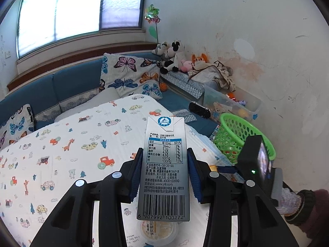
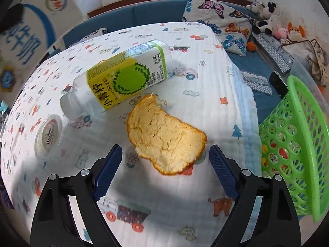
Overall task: Collect trash
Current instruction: 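Lift the milk carton with left gripper while right gripper grasps the bread crust, then drop the bread crust into the green basket with right gripper while left gripper drops the carton in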
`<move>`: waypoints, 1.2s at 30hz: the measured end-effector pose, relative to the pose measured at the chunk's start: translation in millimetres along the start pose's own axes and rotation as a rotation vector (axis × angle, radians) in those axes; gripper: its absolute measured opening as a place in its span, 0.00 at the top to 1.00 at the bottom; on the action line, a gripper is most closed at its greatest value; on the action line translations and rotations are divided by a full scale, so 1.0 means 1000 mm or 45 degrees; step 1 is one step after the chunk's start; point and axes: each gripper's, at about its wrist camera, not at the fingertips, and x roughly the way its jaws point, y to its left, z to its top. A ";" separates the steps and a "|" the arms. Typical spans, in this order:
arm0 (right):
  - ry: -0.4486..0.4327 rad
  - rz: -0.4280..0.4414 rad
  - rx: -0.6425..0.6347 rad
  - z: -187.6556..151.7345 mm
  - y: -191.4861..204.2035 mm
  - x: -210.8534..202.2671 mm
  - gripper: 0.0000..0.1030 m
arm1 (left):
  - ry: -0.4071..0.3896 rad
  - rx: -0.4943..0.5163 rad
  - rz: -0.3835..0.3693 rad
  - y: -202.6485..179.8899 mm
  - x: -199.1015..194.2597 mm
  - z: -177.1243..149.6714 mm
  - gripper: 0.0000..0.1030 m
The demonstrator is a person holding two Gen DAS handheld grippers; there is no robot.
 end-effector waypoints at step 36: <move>-0.192 0.007 0.136 -0.026 -0.053 -0.113 0.51 | -0.005 0.066 -0.152 -0.060 0.016 0.015 0.61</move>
